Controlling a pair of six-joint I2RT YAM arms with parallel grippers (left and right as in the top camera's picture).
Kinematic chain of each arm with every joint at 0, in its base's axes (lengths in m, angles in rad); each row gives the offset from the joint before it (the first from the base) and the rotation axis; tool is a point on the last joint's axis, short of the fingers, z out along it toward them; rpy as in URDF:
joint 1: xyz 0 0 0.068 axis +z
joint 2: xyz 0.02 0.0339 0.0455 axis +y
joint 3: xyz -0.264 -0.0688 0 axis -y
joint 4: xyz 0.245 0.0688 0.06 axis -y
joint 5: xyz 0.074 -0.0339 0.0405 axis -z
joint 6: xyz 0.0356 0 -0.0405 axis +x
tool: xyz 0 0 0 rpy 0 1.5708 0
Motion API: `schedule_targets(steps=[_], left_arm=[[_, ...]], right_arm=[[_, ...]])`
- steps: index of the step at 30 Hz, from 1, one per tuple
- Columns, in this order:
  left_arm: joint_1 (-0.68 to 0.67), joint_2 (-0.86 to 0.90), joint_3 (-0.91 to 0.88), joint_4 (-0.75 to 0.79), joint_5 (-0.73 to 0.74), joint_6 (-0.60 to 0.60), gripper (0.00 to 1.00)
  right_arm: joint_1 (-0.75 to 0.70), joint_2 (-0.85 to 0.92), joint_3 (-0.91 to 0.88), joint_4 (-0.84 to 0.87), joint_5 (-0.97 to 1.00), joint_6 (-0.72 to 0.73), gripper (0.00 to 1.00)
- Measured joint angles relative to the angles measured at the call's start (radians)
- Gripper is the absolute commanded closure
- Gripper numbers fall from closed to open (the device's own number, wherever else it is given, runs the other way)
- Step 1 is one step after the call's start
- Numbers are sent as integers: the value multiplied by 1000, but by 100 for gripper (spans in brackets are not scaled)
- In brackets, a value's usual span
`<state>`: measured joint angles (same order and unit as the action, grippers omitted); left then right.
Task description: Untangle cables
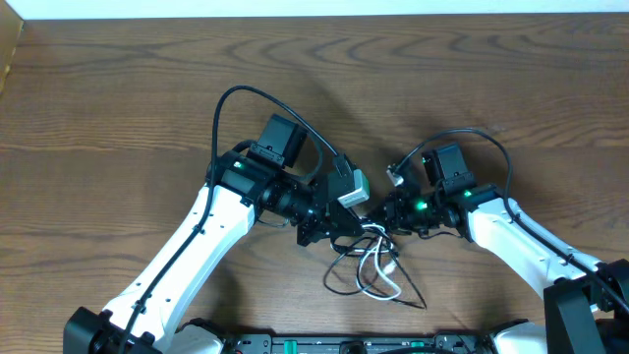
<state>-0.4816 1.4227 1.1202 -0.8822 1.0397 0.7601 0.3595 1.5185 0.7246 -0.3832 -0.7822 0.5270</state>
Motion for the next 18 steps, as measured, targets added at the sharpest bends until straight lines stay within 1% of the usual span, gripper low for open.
schedule_targets(steps=[4,8,12,18], left_arm=[[0,0,0,-31,-32,1,93],[-1,0,-1,-57,-61,0,93],[-1,0,-1,-58,-77,0,92],[-1,0,-1,-57,-78,0,93]], right_arm=[[-8,0,0,-74,159,11,99],[-71,0,0,-131,312,15,99],[-179,0,0,-151,414,16,99],[-375,0,0,-158,468,57,99]])
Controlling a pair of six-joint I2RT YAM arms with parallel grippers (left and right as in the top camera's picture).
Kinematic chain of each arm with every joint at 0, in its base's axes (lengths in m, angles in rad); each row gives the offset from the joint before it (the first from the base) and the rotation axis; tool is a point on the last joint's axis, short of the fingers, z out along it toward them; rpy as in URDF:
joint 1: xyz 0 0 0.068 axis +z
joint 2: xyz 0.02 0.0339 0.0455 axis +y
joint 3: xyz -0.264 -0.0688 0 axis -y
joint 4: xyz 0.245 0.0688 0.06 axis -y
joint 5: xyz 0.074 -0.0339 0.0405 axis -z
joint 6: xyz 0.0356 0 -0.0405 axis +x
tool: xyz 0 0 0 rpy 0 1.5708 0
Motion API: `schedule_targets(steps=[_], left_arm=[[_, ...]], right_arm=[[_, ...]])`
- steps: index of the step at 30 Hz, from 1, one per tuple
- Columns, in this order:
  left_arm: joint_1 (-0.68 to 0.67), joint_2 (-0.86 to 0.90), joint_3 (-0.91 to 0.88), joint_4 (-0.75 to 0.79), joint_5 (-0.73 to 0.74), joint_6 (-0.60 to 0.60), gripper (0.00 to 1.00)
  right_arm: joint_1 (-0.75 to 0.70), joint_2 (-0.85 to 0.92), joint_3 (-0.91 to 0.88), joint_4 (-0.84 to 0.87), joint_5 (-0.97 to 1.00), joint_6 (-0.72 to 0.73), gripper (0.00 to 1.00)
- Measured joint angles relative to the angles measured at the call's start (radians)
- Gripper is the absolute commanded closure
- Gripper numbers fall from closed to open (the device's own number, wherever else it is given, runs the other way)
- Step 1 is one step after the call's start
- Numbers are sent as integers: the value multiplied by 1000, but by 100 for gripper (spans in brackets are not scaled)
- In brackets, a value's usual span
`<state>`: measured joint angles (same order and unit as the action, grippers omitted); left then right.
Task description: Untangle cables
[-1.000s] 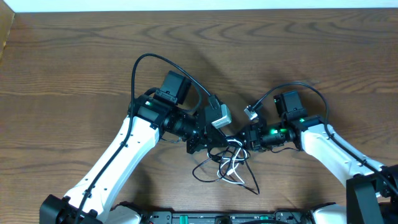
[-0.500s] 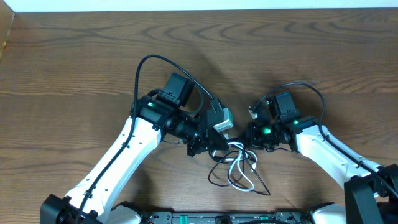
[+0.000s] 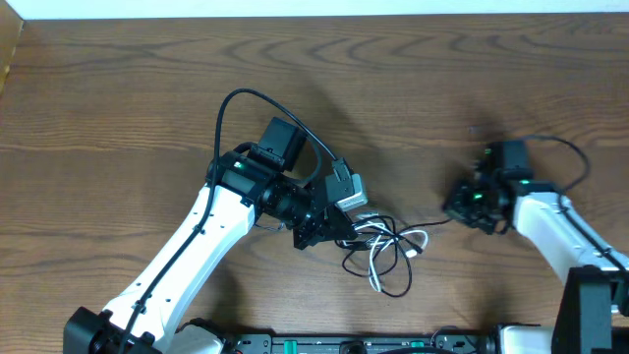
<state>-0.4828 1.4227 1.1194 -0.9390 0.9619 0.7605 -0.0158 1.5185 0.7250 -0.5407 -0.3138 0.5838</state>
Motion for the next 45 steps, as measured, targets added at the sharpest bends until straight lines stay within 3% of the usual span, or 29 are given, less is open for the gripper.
schedule_targets(steps=[12,23,29,40,45], left_arm=[[0,0,0,-29,-52,0,93],[83,0,0,-49,-81,-1,93],[140,0,0,-50,-77,-3,93],[229,0,0,-49,-61,-31,93],[297,0,0,-10,-42,-114,93]], right_arm=[[-182,0,0,-21,35,-3,99],[-542,0,0,-54,192,38,99],[-669,0,0,-69,248,38,99],[-702,0,0,-67,252,60,99],[-702,0,0,-68,236,60,99]])
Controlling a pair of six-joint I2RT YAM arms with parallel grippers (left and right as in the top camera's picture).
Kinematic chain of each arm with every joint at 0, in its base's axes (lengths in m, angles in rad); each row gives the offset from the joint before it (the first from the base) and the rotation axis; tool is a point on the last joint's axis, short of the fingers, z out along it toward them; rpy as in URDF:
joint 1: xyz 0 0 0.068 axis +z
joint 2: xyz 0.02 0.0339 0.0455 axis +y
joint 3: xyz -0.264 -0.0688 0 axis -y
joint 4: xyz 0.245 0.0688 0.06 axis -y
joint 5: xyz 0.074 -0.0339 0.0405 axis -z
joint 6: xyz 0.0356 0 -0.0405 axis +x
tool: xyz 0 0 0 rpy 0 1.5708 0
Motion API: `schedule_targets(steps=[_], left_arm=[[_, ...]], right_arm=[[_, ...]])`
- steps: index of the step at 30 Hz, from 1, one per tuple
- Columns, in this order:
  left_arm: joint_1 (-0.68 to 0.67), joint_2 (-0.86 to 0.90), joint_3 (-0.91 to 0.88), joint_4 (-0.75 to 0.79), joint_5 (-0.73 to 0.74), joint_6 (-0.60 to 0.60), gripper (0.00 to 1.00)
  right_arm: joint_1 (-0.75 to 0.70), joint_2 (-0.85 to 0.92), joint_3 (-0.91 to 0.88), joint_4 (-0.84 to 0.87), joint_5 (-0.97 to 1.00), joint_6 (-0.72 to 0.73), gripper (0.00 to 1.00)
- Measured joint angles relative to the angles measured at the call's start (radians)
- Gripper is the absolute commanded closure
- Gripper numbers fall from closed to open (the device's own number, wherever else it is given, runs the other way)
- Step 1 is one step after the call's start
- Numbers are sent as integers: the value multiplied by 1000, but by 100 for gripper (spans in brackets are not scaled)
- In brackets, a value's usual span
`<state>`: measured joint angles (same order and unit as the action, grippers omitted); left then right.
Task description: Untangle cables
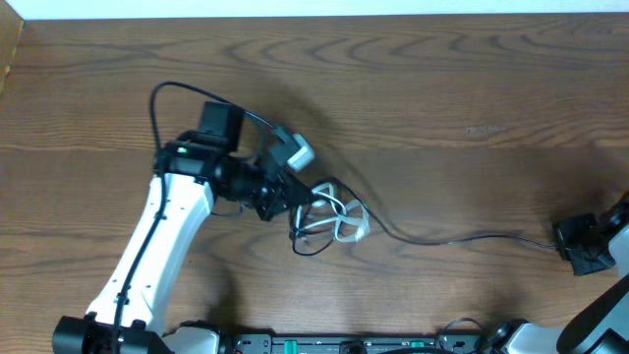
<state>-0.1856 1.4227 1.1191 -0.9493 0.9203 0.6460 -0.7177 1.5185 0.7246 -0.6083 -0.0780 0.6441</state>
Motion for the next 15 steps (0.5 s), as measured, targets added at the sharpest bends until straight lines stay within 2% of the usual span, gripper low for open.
schedule_targets(steps=[4,8,15], left_arm=[[68,0,0,42,2,-124,93],[81,0,0,56,3,-216,93],[72,0,0,99,10,-387,93]], right_arm=[[0,0,0,2,-38,-1,99],[0,0,0,14,-114,-35,99],[1,0,0,54,-338,-185,99]])
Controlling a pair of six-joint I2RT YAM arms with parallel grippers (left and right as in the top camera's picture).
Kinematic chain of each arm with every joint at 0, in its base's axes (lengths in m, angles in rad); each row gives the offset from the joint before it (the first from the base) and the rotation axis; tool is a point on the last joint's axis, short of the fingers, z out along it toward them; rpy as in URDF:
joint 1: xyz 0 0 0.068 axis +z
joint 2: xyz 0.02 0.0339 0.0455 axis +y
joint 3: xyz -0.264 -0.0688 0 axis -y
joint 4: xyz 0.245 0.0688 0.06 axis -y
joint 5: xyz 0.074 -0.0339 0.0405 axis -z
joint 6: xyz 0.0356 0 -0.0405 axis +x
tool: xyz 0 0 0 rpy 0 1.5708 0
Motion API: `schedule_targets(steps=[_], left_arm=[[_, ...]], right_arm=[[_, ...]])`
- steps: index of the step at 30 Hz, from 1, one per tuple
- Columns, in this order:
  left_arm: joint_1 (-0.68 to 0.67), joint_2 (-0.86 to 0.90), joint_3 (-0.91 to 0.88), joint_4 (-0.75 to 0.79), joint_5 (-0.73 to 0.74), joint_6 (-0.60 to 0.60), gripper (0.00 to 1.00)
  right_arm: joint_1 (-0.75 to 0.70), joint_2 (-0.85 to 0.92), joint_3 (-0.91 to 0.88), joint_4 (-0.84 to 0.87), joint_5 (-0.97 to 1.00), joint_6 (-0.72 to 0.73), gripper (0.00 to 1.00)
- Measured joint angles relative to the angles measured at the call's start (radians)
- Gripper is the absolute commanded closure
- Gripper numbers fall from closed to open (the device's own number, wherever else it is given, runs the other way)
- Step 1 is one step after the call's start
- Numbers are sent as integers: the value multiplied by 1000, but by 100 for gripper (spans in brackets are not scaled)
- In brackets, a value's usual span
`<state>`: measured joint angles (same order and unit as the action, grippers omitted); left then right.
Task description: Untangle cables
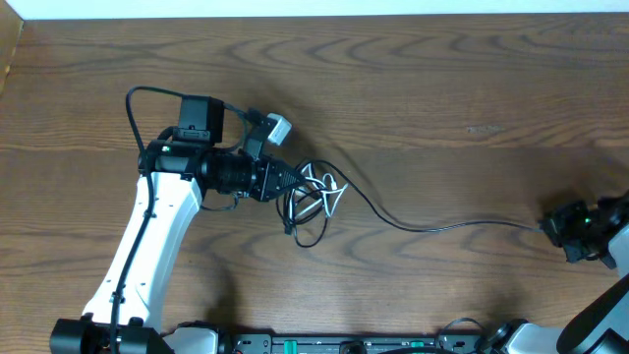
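A knot of black and white cables (316,197) lies left of the table's middle. My left gripper (291,185) is at the knot's left side, shut on the white cable loops. One black cable (442,225) runs out of the knot to the right across the wood to my right gripper (550,225) at the far right edge, which is shut on the cable's end. The fingers of both grippers are small and dark in the overhead view.
A brown wooden table (413,88) fills the view, with a white wall strip along the top edge. The left arm's own black cable (147,98) loops above its wrist. A black rail runs along the bottom edge.
My left gripper has moved a little left and up with the knot. The black cable between the grippers lies straighter. The right gripper stays at the far right edge.
Both grippers met at the tangle near the table's middle. Then the right gripper stood further right with a black cable end trailing from the knot. Later the left had moved left with the knot and the right reached the far right edge, the black cable drawn out long between them.
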<state>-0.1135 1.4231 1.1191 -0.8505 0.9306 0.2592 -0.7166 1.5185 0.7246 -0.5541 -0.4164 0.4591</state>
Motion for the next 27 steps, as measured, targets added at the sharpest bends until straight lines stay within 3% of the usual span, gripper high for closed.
schedule_targets(steps=[4,5,8,11,13,21,24,27], left_arm=[[-24,0,0,42,3,-91,92],[-34,0,0,54,3,-121,92],[-57,1,0,80,4,-183,93],[-81,2,0,97,5,-228,93],[-96,2,0,98,6,-244,92],[-131,2,0,102,6,-264,93],[-132,2,0,106,6,-264,93],[-132,2,0,113,6,-265,93]], right_arm=[[12,0,0,34,-148,-120,98],[21,0,0,43,-198,-163,91],[48,0,0,60,-301,-248,55],[86,0,0,82,-403,-337,30],[124,0,0,97,-476,-385,20],[280,0,0,155,-702,-522,4],[348,0,0,178,-788,-561,3],[414,0,0,217,-864,-589,8]])
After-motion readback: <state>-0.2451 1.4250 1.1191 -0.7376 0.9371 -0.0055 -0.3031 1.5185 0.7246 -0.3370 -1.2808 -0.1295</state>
